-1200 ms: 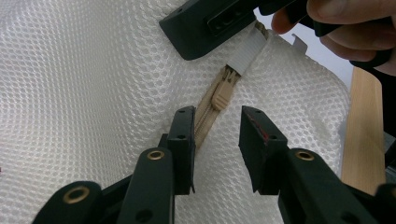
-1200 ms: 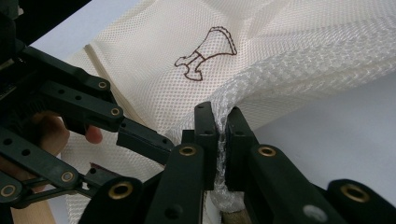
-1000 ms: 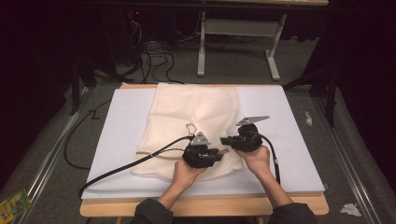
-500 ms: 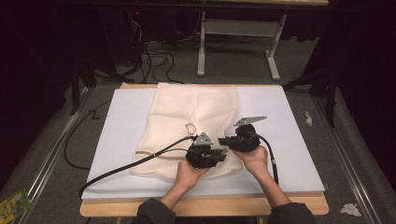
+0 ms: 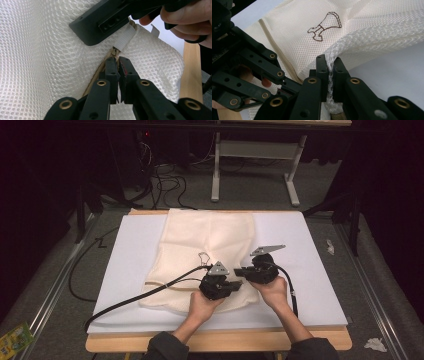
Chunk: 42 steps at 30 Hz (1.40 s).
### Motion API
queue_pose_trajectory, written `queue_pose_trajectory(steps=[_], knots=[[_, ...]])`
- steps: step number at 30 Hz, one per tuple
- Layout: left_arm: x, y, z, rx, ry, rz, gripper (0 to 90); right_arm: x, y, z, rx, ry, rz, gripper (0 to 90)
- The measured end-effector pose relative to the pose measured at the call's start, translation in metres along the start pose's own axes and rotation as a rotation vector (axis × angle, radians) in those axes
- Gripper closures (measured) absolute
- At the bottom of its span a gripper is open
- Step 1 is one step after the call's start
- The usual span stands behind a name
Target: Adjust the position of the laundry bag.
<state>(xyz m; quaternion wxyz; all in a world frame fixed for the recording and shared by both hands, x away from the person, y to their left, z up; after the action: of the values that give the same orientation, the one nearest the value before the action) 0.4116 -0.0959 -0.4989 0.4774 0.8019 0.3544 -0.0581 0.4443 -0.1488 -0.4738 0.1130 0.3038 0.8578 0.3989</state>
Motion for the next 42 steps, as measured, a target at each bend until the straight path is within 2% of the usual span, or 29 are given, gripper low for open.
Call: queue_pose_trajectory(steps=[4,12,25,28,42], knots=[[-0.001,-0.001,-0.004,0.004,0.014,0.029,86.8,0.000,-0.002,-0.002,-0.013,0.013,0.003,87.5],[-0.001,-0.002,-0.011,0.014,0.029,0.051,87.0,-0.002,-0.005,-0.003,-0.008,0.008,-0.002,87.7],[0.002,-0.002,-0.017,0.019,0.056,0.045,87.1,-0.002,-0.008,-0.006,-0.002,0.001,-0.013,87.9],[0.004,-0.001,-0.020,0.008,0.051,0.035,87.1,-0.004,-0.008,-0.008,-0.009,0.001,0.000,87.9],[0.005,-0.002,-0.023,0.006,0.051,0.044,87.1,-0.005,-0.009,-0.006,-0.010,-0.001,-0.002,87.8]])
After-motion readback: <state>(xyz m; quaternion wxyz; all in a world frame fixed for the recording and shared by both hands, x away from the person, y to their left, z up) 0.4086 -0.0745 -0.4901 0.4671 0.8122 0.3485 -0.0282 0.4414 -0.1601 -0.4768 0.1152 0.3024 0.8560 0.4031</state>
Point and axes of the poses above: each handheld gripper's, and its own axes: z roughly forward along the jaws, y roughly out of its top, x roughly to its left, the point moved 10 cm from there along z, roughly forward along the jaws, and after that the axes turned 14 degrees about -z, right-handed, at the moved point
